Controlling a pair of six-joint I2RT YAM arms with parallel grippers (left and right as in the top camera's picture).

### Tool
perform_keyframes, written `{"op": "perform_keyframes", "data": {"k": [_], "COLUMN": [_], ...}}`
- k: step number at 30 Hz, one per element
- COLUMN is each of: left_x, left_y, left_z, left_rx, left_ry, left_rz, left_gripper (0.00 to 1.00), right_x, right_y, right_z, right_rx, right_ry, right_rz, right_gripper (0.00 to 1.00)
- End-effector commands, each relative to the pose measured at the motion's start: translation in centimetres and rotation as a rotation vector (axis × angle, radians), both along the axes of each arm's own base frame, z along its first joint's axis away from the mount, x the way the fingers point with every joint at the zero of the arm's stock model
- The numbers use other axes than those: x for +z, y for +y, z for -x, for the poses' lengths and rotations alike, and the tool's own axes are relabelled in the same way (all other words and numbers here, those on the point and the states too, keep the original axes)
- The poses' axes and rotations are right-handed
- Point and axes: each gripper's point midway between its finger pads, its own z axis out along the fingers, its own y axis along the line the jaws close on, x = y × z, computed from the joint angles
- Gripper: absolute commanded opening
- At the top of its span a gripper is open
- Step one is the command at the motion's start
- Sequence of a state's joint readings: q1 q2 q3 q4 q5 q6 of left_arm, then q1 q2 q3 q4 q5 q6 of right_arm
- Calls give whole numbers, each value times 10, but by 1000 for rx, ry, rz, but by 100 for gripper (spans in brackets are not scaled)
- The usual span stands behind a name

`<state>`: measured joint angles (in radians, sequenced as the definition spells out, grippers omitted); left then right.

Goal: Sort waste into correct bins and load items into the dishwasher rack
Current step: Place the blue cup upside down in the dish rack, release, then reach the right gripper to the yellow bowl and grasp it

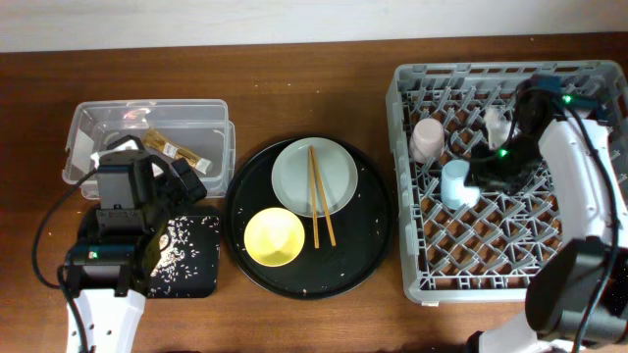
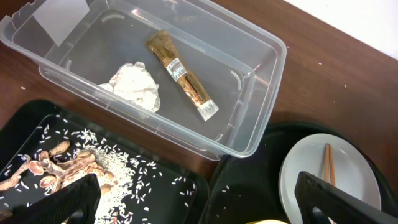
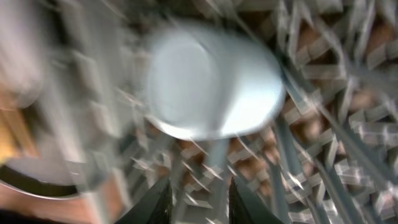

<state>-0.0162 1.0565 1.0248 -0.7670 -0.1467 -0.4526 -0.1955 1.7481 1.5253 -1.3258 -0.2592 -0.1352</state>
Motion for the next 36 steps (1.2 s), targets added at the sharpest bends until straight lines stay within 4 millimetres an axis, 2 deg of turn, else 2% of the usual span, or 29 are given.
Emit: {"op": "perform_keyframes", "data": {"k": [1,4,5,6,8,9,10,11,12,15,16,17,20,22,23,25,28,29,30,31,36], "left_x": [5,5,5,5,5,5,5,5,5,5,5,5,5,5,5,5,5,5,5,5,5], "left_y": [3,3,3,3,3,3,3,3,3,3,3,3,3,3,3,3,3,3,3,3,3], "left_z": [0,0,0,0,0,0,0,0,0,0,0,0,0,0,0,0,0,0,0,0,0], "left_rx": [3,3,3,3,3,3,3,3,3,3,3,2,3,2,3,2,2,3,3,3,3], "left_ry": [-12,-12,-12,-12,-12,-12,-12,-12,-12,-12,-12,-12,-12,-12,-12,-12,-12,-12,-12,-12,-12], "left_rz": [-16,-16,-16,-16,-16,-16,-16,-16,-16,-16,-16,-16,-16,-16,-16,-16,-16,-16,-16,-16,-16], "left_gripper": [99,99,100,99,99,99,99,99,99,99,99,99,99,99,99,99,99,99,99,99,100], "right_x": [34,0,-15,-21,-25,-29,-34,-35,-33,4,19,23,12,-7,-21,-44,-62,-63,-63,-64,-64], "right_y": [16,19,21,21,20,13,-6,-14,-13,22,29,37,82,87,103,117,118,117,117,116,114], "right_z": [-31,-48,-44,-41,-29,-17,-1,9,14,-13,-20,-25,-38,-42,-44,-44,-38,-36,-34,-30,-15], "right_rx": [62,78,77,75,70,58,-19,-45,-47,21,31,58,191,188,226,266,274,273,274,274,276], "right_ry": [-221,-207,-168,-142,-90,-33,64,109,126,-37,-91,-120,-169,-139,-128,-97,-45,-37,-28,-11,50], "right_rz": [-77,-81,-89,-95,-86,-41,71,116,112,-91,-120,-116,-105,18,36,45,48,54,54,55,57], "right_gripper": [29,29,30,30,31,33,34,34,34,34,34,34,36,42,43,43,43,35,23,18,16]}}
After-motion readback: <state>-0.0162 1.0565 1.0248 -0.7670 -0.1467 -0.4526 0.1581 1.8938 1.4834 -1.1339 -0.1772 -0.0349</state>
